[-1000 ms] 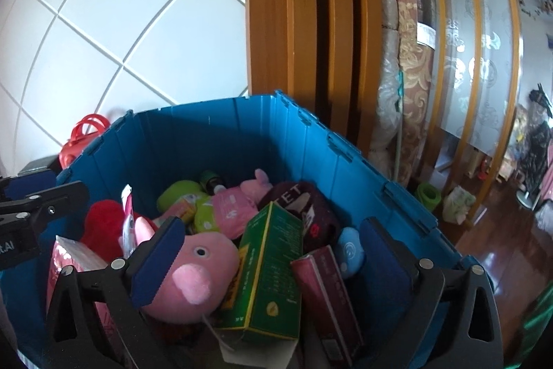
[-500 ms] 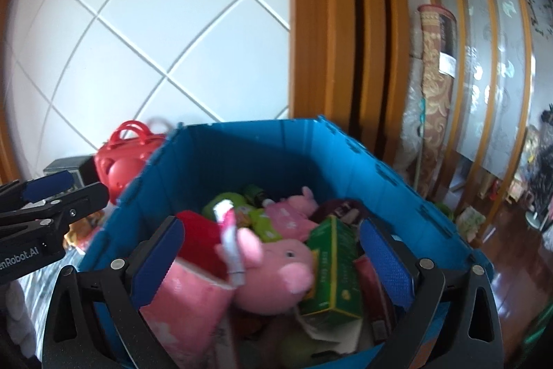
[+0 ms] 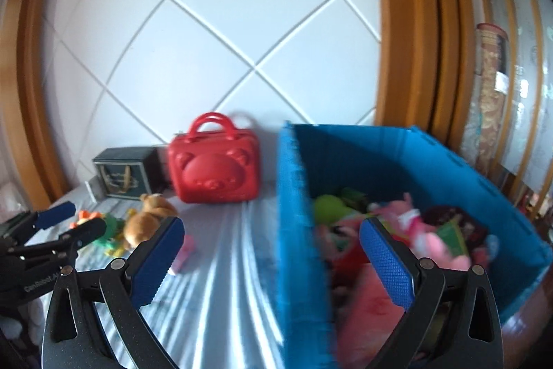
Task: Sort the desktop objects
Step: 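Return both grippers from the crate to the items on the bed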
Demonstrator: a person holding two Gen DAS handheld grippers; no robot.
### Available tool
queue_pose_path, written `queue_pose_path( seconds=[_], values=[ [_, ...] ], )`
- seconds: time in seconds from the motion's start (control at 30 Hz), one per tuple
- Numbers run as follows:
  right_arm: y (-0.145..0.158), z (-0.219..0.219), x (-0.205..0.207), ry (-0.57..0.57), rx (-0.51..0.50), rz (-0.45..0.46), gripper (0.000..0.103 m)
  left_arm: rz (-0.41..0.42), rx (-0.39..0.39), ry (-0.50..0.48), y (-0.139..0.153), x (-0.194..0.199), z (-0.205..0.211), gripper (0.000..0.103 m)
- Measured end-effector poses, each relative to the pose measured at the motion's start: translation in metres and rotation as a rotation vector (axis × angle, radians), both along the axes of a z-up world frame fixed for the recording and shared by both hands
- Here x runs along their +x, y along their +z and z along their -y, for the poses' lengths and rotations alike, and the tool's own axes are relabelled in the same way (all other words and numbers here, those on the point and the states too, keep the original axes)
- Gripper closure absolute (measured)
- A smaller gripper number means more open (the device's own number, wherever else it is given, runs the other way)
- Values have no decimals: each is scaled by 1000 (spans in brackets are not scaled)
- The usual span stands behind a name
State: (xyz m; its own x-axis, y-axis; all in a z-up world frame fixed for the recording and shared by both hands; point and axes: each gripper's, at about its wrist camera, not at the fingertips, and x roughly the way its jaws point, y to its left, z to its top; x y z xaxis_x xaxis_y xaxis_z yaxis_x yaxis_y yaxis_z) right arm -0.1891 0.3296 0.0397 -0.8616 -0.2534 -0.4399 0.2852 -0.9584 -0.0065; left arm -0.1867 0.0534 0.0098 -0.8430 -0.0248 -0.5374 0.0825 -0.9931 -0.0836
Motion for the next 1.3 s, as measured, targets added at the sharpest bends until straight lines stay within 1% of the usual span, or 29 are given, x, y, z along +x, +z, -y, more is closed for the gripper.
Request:
queue_pose_path(
  seconds=[0.07,0.17,0.3,0.43,0.57,0.7,0.83,0.93,1.0,1.07,1.13,1.17,1.3],
  values=[
    [-5,24,-3,16,4,12,0,27,5,56,-12,1,37,36],
    [-19,56,-12,36,12,56,0,76,13,130,-35,1,87,36],
    [-46,82,-31,40,29,133,0,154,15,204,-70,-3,137,36],
    [-76,100,-56,29,55,217,0,224,24,229,-104,-14,166,36],
    [-102,120,-81,35,87,275,0,308,42,255,-142,-22,197,36],
    [-132,144,-109,45,112,343,0,363,79,285,-170,-31,225,36],
    [-168,174,-139,72,139,426,0,395,94,287,-190,-52,235,36],
    [-190,193,-153,87,167,459,0,398,106,264,-194,-79,237,36],
    [-202,202,-165,94,180,481,0,364,105,239,-187,-103,236,36],
    [-212,211,-176,93,185,497,0,342,105,197,-182,-134,233,36],
    [-221,218,-188,92,182,513,0,372,133,143,-192,-174,232,37],
    [-225,222,-192,95,180,518,0,386,124,133,-198,-191,230,43],
    [-237,229,-207,98,189,530,0,453,18,102,-227,-253,222,45]
  ],
)
